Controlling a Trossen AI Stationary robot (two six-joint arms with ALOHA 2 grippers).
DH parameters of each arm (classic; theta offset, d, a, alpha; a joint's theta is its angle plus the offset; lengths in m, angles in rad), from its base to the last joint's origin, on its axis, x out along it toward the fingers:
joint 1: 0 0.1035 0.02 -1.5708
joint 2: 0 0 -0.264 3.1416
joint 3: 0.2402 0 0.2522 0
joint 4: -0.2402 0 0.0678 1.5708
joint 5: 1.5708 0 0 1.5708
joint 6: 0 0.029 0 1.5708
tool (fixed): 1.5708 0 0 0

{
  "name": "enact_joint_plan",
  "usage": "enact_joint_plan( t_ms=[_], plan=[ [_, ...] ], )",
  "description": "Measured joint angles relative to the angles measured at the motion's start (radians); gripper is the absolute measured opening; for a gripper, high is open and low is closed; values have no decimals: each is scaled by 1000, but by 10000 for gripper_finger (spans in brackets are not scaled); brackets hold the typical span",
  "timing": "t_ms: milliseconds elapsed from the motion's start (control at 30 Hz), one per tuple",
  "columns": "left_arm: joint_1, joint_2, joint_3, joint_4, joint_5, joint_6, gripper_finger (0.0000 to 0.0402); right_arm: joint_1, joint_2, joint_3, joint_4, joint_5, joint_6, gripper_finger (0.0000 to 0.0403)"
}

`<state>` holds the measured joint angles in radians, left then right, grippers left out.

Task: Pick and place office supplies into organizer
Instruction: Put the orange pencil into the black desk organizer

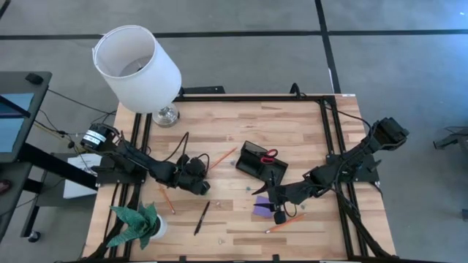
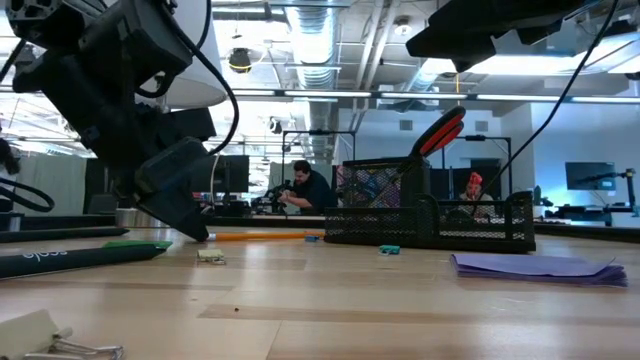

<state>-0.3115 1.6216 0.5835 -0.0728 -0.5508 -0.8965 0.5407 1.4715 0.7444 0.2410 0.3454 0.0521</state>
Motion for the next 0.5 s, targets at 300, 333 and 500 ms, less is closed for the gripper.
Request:
enact_joint_plan(
  t_ms=[300, 333, 500],
  plan=[
    [-4, 1, -4, 72, -45, 61, 2, 0, 0, 0, 0, 0, 0, 162],
    [-4, -3, -4, 80, -51, 66, 1, 0, 0, 0, 0, 0, 0, 161],
    [-6, -18, -4, 86, -89, 73, 1, 0, 0, 0, 0, 0, 0, 160]
  ],
)
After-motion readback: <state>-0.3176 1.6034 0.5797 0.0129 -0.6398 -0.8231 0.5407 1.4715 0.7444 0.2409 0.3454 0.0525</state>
